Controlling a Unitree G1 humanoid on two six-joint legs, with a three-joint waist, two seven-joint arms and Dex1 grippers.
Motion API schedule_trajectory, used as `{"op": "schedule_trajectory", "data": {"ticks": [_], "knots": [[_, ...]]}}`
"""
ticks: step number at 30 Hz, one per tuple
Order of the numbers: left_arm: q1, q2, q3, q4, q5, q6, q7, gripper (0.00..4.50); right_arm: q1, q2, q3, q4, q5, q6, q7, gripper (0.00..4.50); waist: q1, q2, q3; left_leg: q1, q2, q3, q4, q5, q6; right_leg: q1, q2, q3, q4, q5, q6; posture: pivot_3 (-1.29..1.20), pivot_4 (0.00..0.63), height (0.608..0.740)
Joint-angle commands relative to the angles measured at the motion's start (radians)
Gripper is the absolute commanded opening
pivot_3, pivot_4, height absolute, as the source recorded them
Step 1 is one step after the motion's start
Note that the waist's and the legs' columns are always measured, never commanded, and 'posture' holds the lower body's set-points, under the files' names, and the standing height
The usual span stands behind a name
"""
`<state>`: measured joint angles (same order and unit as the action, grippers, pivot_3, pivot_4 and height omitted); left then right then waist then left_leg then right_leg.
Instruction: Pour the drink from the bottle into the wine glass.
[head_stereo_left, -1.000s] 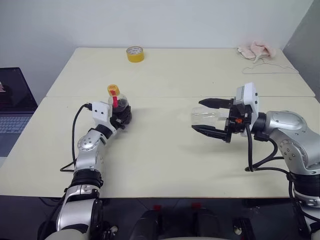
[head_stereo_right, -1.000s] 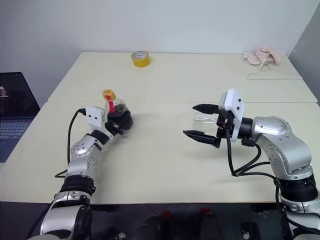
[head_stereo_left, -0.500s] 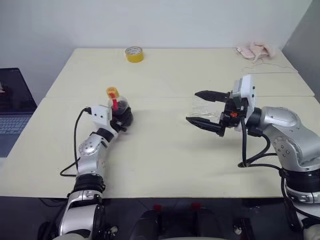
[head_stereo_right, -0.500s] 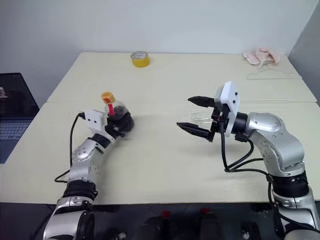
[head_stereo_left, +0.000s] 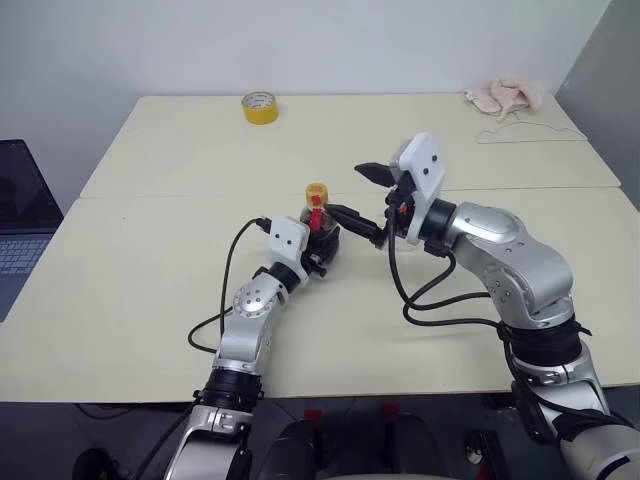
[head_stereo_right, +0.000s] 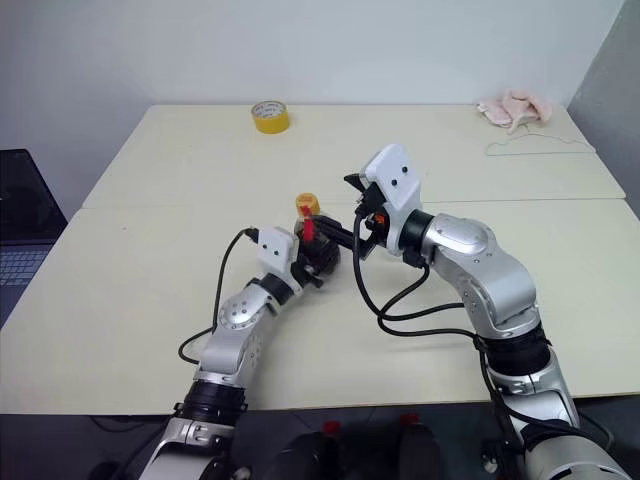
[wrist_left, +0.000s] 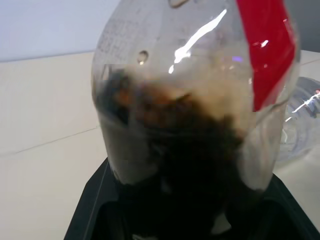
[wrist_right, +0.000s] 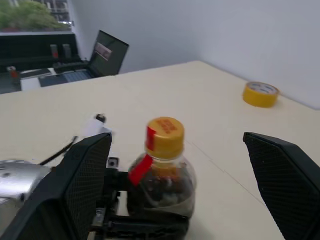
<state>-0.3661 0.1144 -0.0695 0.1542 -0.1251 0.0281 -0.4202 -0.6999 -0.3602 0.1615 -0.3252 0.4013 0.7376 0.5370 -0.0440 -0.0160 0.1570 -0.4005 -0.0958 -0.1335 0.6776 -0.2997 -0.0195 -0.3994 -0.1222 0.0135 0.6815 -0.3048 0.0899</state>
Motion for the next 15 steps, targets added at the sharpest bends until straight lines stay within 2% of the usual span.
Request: {"op": "schedule_trajectory", "data": {"ticks": [1,7,10,15], "knots": [[0.005,-0.008,-0.022,-0.093,0.011,0.005,0.014,1.87,-0.025,0.009,0.002,-0.018,-0.013,0.005,-0.01,4.5,0.0,0.0,0.0,0.0,0.0,0.0,0.0,0.0,0.0,0.0,0.0,0.0,0.0,0.0,0.0,0.0,0.15,0.74],[0.035,-0.007,-0.049,-0.128,0.018,0.026,0.017,1.83,-0.02,0.03,0.0,-0.004,-0.022,0.022,-0.027,4.5,0.003,0.0,0.0,0.0,0.0,0.001,0.0,0.0,0.0,0.0,0.0,0.0,0.0,0.0,0.0,0.0,0.15,0.74],[0.041,-0.006,-0.056,-0.137,0.02,0.031,0.018,1.83,-0.022,0.047,0.002,0.007,-0.028,0.023,-0.035,3.94,0.003,0.0,0.0,0.0,0.0,0.001,0.0,0.0,0.0,0.0,0.0,0.0,0.0,0.0,0.0,0.0,0.15,0.74],[0.036,0.0,-0.066,-0.141,0.03,0.034,0.02,1.82,-0.023,0.064,0.0,0.018,-0.033,0.042,-0.052,2.28,0.003,0.0,0.0,0.0,0.0,0.001,0.0,0.0,0.0,0.0,0.0,0.001,0.0,0.0,0.0,0.0,0.15,0.74]]}}
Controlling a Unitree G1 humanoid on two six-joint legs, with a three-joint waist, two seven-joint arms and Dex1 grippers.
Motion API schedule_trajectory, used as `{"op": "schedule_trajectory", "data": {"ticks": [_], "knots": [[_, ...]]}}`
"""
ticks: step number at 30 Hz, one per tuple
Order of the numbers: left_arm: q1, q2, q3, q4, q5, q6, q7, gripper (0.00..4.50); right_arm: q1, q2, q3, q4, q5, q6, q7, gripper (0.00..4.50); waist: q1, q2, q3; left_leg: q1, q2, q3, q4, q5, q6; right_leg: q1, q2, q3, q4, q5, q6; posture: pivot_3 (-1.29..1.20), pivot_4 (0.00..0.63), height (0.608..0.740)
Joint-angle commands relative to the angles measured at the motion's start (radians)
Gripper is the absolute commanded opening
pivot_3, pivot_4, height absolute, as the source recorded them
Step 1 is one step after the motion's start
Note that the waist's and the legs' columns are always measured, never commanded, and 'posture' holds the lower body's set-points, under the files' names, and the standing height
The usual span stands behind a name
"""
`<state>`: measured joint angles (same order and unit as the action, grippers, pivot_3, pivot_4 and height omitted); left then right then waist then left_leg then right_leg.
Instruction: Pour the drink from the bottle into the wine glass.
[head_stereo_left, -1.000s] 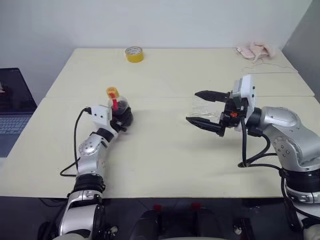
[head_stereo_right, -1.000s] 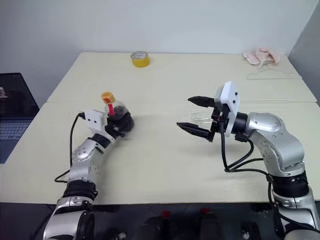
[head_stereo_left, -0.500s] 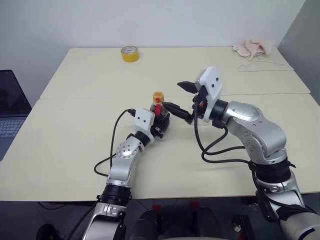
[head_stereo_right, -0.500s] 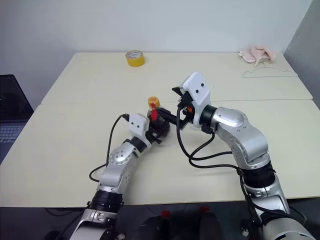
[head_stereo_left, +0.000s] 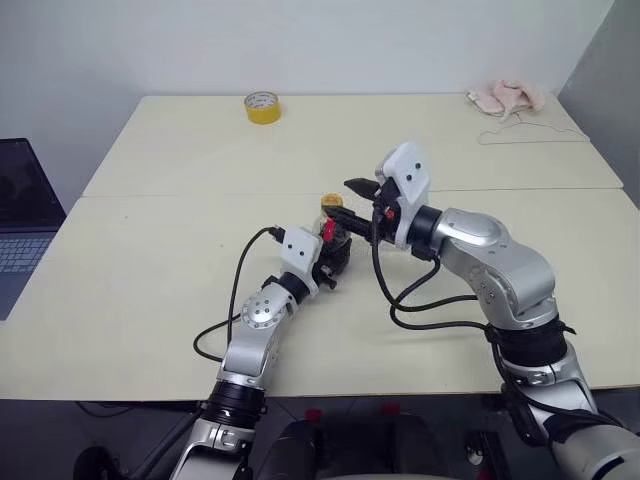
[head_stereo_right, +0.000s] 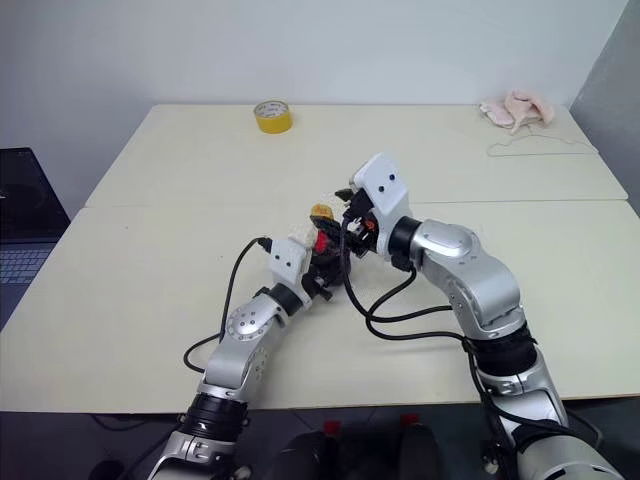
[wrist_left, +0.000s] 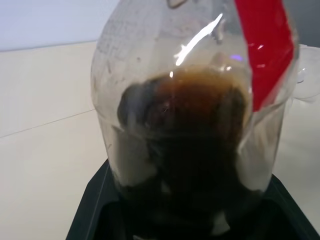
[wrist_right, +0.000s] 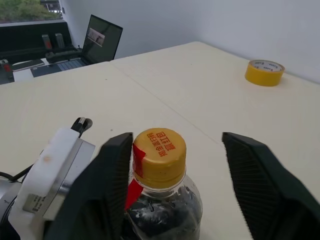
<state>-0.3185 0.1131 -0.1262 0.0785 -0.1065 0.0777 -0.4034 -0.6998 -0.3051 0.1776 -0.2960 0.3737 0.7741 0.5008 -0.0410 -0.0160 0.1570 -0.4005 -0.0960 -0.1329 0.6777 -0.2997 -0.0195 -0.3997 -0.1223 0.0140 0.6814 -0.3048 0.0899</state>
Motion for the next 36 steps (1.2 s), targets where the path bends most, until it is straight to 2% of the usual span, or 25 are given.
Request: {"op": "schedule_trajectory", "data": {"ticks": [1,6,8,12,21,22,31,34,36], "knots": [[-0.011,0.002,-0.01,-0.067,0.013,-0.014,0.003,1.82,-0.023,0.01,-0.015,-0.01,-0.007,0.007,-0.018,1.87,0.0,0.0,0.0,0.0,0.0,0.0,0.0,0.0,0.0,0.0,0.0,0.0,0.0,0.0,0.0,0.0,0.15,0.74],[-0.007,0.008,-0.007,-0.066,0.018,-0.014,0.001,1.82,-0.016,0.013,-0.011,-0.019,0.0,0.013,-0.006,0.12,0.0,0.0,0.0,0.0,0.0,0.0,0.0,0.0,0.0,0.0,0.0,0.0,0.0,0.0,0.0,0.0,0.15,0.74],[-0.006,0.01,-0.006,-0.067,0.018,-0.013,0.001,1.82,-0.016,0.015,-0.023,-0.028,0.015,0.017,-0.001,0.11,0.0,0.0,0.0,0.0,0.0,0.0,0.0,0.0,0.0,0.0,0.0,0.0,0.0,0.0,0.0,0.0,0.15,0.74],[-0.003,0.013,-0.004,-0.07,0.02,-0.013,0.005,1.81,-0.023,0.016,-0.038,-0.039,0.037,0.031,0.012,1.1,0.0,0.0,0.0,0.0,0.0,0.0,0.0,0.0,0.0,0.0,0.0,0.0,0.0,0.0,0.0,0.0,0.15,0.74],[0.082,0.021,0.007,-0.194,0.005,0.03,0.024,1.76,-0.042,0.039,-0.004,-0.05,0.036,0.065,0.002,4.31,-0.001,0.0,0.0,0.0,0.0,0.0,-0.001,0.0,0.0,-0.001,0.0,0.001,0.0,0.0,0.0,0.0,0.15,0.74],[0.088,0.019,0.009,-0.206,0.003,0.036,0.028,1.76,-0.043,0.036,0.002,-0.049,0.033,0.063,0.006,4.49,-0.001,0.0,0.0,0.0,0.0,0.0,0.0,0.0,0.0,-0.001,0.0,0.001,0.0,0.0,0.0,0.0,0.15,0.74],[0.121,0.002,-0.006,-0.258,0.006,0.062,0.045,1.71,-0.032,0.029,0.027,-0.054,0.037,0.052,0.035,4.5,0.001,0.0,0.0,0.0,0.0,0.001,0.0,0.0,0.0,-0.001,0.0,0.001,0.0,0.0,0.0,0.0,0.15,0.74],[0.116,0.001,-0.008,-0.252,0.005,0.063,0.044,1.71,-0.031,0.031,0.028,-0.056,0.036,0.047,0.037,3.9,0.001,0.0,0.0,0.0,0.0,0.001,0.0,0.0,0.0,-0.001,0.0,0.001,0.0,0.0,0.0,0.0,0.15,0.74],[0.114,0.003,-0.008,-0.246,0.005,0.062,0.041,1.7,-0.032,0.031,0.028,-0.056,0.036,0.043,0.037,3.17,0.001,0.0,0.0,0.0,0.0,0.001,0.0,0.0,0.0,-0.001,0.0,0.001,0.0,0.0,0.0,0.0,0.15,0.74]]}}
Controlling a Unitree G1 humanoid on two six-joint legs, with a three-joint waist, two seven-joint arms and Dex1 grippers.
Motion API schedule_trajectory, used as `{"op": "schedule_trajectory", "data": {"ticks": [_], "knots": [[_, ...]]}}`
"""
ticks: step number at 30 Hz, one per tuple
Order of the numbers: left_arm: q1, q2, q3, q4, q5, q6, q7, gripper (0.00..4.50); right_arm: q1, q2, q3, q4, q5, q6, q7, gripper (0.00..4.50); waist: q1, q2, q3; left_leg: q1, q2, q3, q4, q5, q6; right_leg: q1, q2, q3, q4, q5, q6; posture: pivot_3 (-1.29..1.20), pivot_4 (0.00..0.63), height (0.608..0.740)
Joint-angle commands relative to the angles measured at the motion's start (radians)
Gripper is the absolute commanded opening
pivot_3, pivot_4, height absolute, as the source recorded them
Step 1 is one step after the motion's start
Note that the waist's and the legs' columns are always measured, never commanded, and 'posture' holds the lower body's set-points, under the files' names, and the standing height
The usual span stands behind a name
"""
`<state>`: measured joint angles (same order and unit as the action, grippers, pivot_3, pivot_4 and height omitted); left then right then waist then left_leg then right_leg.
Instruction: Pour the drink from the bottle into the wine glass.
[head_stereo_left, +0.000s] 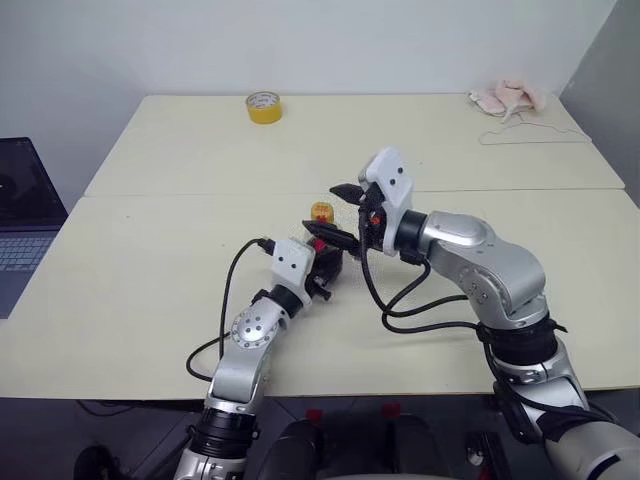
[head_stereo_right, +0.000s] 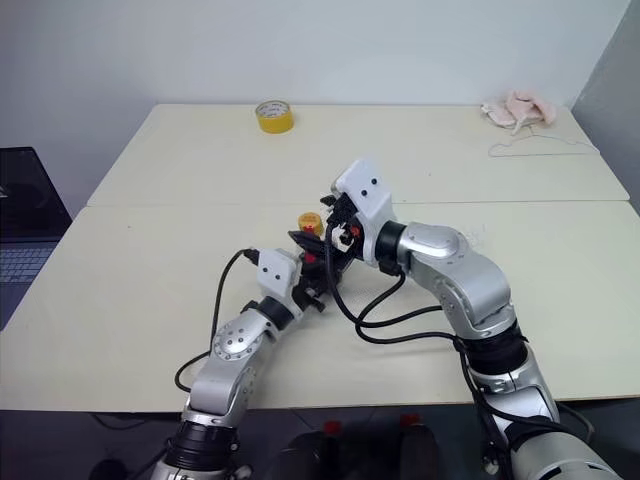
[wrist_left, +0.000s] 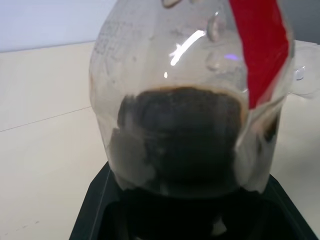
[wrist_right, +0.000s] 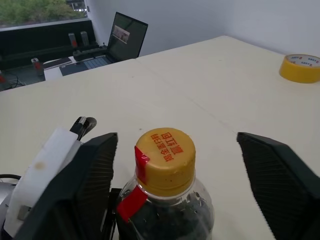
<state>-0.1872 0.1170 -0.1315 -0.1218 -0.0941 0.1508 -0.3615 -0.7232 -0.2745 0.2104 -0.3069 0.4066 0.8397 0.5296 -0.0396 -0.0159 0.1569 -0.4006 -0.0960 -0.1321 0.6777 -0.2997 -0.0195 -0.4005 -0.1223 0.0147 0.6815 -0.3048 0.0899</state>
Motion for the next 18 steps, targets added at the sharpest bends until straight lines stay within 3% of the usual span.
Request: {"op": "schedule_trajectory", "data": {"ticks": [1,5,6,11,18], "knots": [[-0.016,0.001,-0.003,-0.043,-0.007,-0.012,-0.003,1.69,-0.008,0.0,-0.005,-0.046,0.001,-0.024,0.009,2.83,0.0,0.0,0.0,0.0,0.0,0.0,0.0,0.0,0.0,0.0,0.0,0.0,0.0,0.0,0.0,0.0,0.15,0.74],[-0.019,0.005,-0.001,-0.038,-0.008,-0.013,-0.007,1.68,-0.007,-0.002,-0.007,-0.046,0.002,-0.029,0.012,1.41,0.0,0.0,0.0,0.0,0.0,0.0,0.0,0.0,0.0,0.0,0.0,0.0,0.0,0.0,0.0,0.0,0.15,0.74],[-0.019,0.006,-0.001,-0.038,-0.008,-0.012,-0.007,1.67,-0.006,-0.001,-0.009,-0.046,0.004,-0.029,0.014,1.24,0.0,0.0,0.0,0.0,0.0,0.0,0.0,0.0,0.0,0.0,0.0,0.0,0.0,0.0,0.0,0.0,0.15,0.74],[-0.017,0.006,-0.001,-0.034,-0.01,-0.009,-0.008,1.33,0.002,-0.026,-0.015,-0.036,0.025,-0.099,0.103,1.25,0.0,0.0,0.0,0.0,0.0,0.0,0.0,0.0,0.0,0.0,0.0,0.0,0.0,0.0,0.0,0.0,0.15,0.74],[0.016,0.014,0.001,-0.057,-0.02,0.003,-0.016,1.09,-0.053,-0.178,0.055,0.215,0.048,-0.469,0.731,1.25,0.007,0.0,0.0,0.0,0.0,0.0,0.0,0.0,0.0,0.002,0.0,0.0,-0.001,0.0,0.0,0.0,0.15,0.74]]}}
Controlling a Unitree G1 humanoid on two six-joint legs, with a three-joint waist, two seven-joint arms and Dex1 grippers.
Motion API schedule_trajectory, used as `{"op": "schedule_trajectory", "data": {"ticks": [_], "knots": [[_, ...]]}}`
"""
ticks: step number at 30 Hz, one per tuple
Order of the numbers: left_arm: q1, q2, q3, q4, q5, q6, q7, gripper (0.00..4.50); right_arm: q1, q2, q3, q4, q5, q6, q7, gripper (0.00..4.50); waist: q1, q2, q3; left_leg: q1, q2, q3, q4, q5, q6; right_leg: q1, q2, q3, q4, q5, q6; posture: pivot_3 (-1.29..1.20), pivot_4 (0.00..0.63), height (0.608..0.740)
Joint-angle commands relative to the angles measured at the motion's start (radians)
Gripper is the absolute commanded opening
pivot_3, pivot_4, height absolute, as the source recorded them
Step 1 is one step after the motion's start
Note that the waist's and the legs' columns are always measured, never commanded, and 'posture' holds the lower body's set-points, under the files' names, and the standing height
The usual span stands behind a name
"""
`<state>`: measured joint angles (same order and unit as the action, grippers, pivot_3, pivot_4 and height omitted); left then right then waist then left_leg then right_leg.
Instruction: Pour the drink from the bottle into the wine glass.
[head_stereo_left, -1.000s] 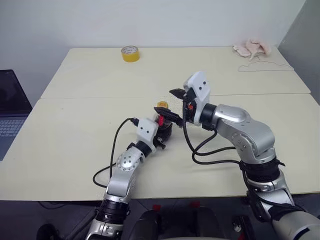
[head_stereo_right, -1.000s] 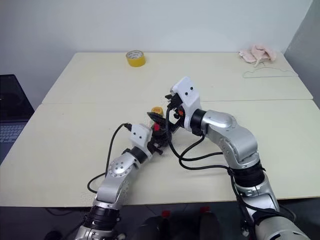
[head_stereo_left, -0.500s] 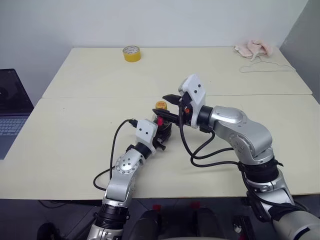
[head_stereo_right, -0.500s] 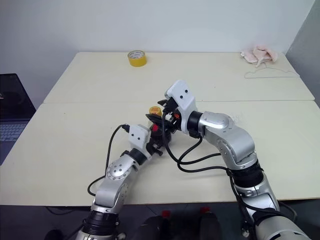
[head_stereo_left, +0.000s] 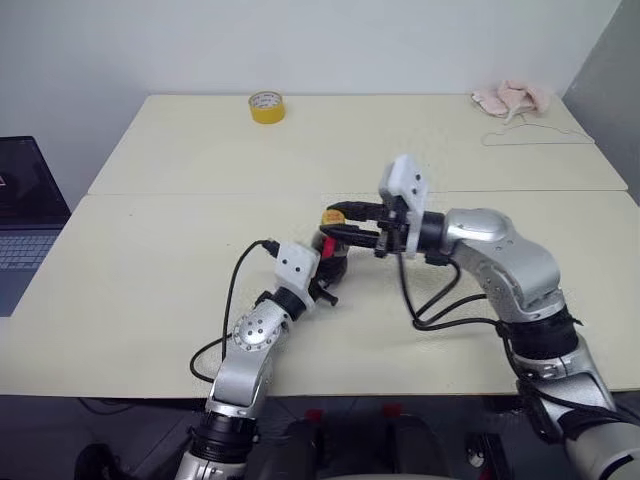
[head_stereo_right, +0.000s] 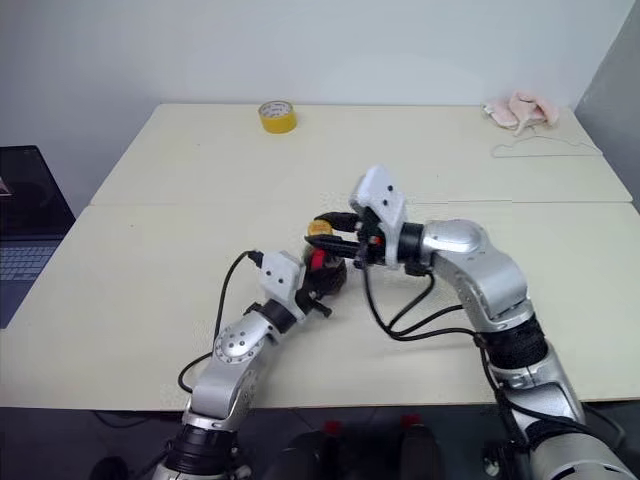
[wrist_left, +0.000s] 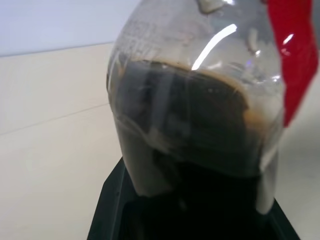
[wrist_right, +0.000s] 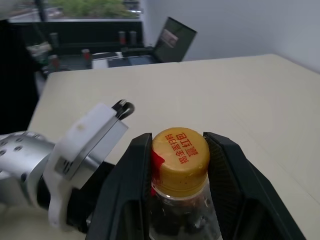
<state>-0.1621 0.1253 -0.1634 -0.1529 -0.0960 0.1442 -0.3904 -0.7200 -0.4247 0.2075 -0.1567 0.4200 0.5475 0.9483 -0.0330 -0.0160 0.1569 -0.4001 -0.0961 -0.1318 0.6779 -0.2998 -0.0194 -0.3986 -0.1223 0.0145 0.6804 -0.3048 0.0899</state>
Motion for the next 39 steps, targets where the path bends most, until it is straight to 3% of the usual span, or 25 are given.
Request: {"op": "schedule_trajectory", "data": {"ticks": [1,4,8,10,17,21,30,39], "knots": [[-0.008,0.008,0.033,-0.028,-0.02,0.013,0.009,1.08,-0.087,-0.038,0.08,0.132,0.011,-0.23,0.391,1.25,0.0,0.0,0.0,0.0,0.0,0.0,0.0,0.0,0.0,0.0,0.0,0.0,0.0,0.0,0.0,0.0,0.15,0.74],[-0.011,0.013,0.033,-0.026,-0.021,0.017,0.004,1.04,-0.194,-0.008,0.106,0.332,-0.034,-0.35,0.52,1.25,-0.008,0.0,0.0,0.0,0.001,0.0,0.0,0.0,0.0,0.0,0.001,0.0,0.0,0.0,0.0,0.0,0.15,0.74],[-0.01,0.013,0.03,-0.029,-0.02,0.019,0.007,1.02,-0.291,0.058,0.09,0.498,-0.067,-0.401,0.545,1.25,-0.015,0.0,0.0,0.0,0.002,0.0,-0.001,0.0,0.0,-0.001,0.001,-0.001,0.0,0.0,0.0,0.0,0.15,0.74],[-0.009,0.009,0.029,-0.03,-0.019,0.02,0.008,1.0,-0.314,0.096,0.049,0.521,-0.045,-0.329,0.48,2.0,-0.015,0.0,0.0,0.0,0.001,0.0,0.0,0.0,0.0,-0.001,0.0,-0.001,0.0,0.0,0.0,0.0,0.15,0.74],[-0.01,0.0,0.03,-0.02,-0.019,0.022,0.006,0.97,-0.248,0.072,0.023,0.389,-0.017,-0.237,0.487,4.47,0.001,0.0,0.0,-0.001,0.0,-0.001,0.001,0.0,0.0,-0.001,-0.001,-0.001,0.0,0.0,0.0,0.0,0.15,0.74],[-0.015,-0.001,0.027,-0.008,-0.02,0.018,0.004,0.93,-0.232,0.067,-0.014,0.346,-0.034,-0.238,0.39,4.5,0.001,0.0,0.0,-0.001,0.0,-0.001,0.001,0.0,0.0,-0.001,-0.001,-0.001,0.0,0.0,0.0,0.0,0.15,0.74],[-0.022,-0.01,0.019,0.005,-0.019,0.013,0.001,0.9,-0.161,0.098,-0.189,0.092,0.019,-0.039,-0.01,4.5,0.003,0.0,0.0,-0.001,0.0,-0.001,0.001,0.0,0.0,-0.001,-0.001,-0.001,0.001,0.0,0.0,0.0,0.15,0.74],[-0.023,-0.018,0.027,0.012,-0.011,0.006,0.019,0.9,-0.063,0.215,-0.152,-0.2,0.033,0.257,-0.378,4.5,0.001,0.0,0.0,-0.001,0.0,-0.001,0.0,0.0,0.0,-0.002,0.0,0.0,0.002,0.0,0.0,0.0,0.15,0.74]]}}
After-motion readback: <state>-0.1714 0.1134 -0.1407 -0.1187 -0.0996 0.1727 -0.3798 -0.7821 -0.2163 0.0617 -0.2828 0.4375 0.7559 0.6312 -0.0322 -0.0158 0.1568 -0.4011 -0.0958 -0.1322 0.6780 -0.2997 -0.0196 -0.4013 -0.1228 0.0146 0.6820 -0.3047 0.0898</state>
